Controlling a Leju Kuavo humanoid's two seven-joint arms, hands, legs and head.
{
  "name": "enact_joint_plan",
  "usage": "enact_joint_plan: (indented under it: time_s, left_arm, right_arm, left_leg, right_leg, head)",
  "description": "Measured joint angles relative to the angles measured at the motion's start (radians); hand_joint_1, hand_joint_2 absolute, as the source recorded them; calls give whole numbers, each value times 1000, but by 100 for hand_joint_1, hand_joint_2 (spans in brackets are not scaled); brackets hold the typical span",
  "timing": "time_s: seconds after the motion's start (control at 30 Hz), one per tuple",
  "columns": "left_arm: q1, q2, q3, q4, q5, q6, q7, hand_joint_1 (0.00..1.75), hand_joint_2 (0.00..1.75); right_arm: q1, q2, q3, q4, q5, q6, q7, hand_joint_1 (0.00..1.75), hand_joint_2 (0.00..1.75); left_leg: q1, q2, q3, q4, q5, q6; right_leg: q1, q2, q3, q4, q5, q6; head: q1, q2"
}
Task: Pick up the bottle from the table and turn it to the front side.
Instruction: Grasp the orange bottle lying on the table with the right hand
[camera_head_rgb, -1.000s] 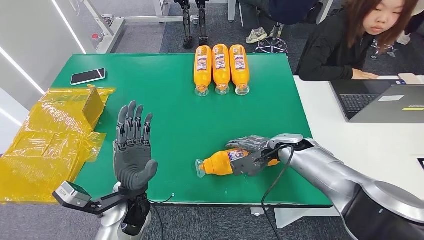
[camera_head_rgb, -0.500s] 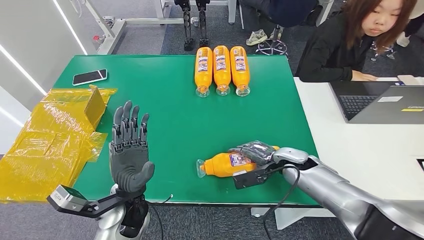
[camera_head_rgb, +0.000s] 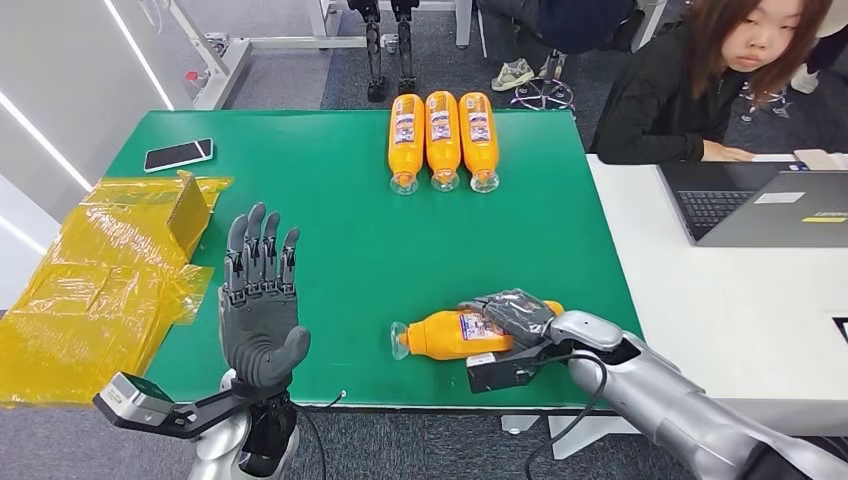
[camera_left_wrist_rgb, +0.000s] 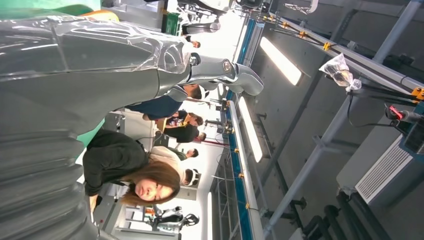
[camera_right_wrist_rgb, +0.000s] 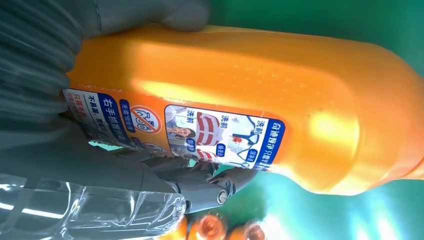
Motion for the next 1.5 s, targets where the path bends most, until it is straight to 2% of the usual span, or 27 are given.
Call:
enact_joint_plan:
  time_s: [0.13, 0.3, 0.4, 0.57, 0.77, 1.07, 1.33, 1.5]
  left_arm:
    - [4, 1, 2, -4, -4, -1, 0, 0, 175]
    - [6, 4, 12, -6, -3, -10, 0, 0, 175]
    - [6, 5, 17, -6, -15, -13, 0, 0, 175]
    - [6, 0, 19, -6, -31, -8, 0, 0, 175]
    - [20, -1, 19, -16, -41, 13, 0, 0, 175]
    - [26, -6, 19, -21, -45, -21, 0, 0, 175]
    - [32, -11, -6, -21, 39, -168, 38, 0, 175]
    - [34, -23, -41, -9, 83, -215, 49, 0, 175]
  right_arm:
    - [89, -11, -103, -106, 33, -86, 20, 175, 175]
    - [218, -50, -279, -341, 50, -121, 33, 175, 175]
    - [325, -63, -376, -474, 121, -145, 35, 175, 175]
    - [467, -50, -480, -618, 221, -168, 39, 175, 175]
    - [530, -26, -561, -693, 211, -180, 12, 175, 175]
    - [585, 52, -631, -740, 200, -185, -32, 175, 175]
    - [649, 105, -633, -767, 179, -234, -102, 175, 175]
    - [646, 167, -601, -767, 204, -257, -101, 175, 175]
  left_leg:
    - [0, 0, -2, 0, 0, 0]
    - [0, -2, -5, 0, 0, 0]
    - [0, -6, -6, 0, 0, 0]
    - [0, -5, -7, 0, -2, -1]
    - [0, -5, -8, 0, -2, -1]
    - [0, -5, -8, 0, -2, -1]
    - [0, -5, -8, -1, -2, 0]
    - [0, -4, -8, 0, -2, 0]
  right_leg:
    - [0, 0, -2, 0, 0, 0]
    - [0, -2, -4, 0, 0, 0]
    - [0, -4, -5, 0, -2, 1]
    - [0, -4, -6, 0, -2, 1]
    - [0, -4, -7, 0, -2, 1]
    - [0, -3, -7, 0, -2, 1]
    - [0, -3, -7, 0, -3, 1]
    - [0, -3, -7, 0, -3, 1]
  head:
    - [0, 0]
    - [0, 0]
    - [0, 0]
    - [0, 0]
    - [0, 0]
    - [0, 0]
    - [0, 0]
    - [0, 0]
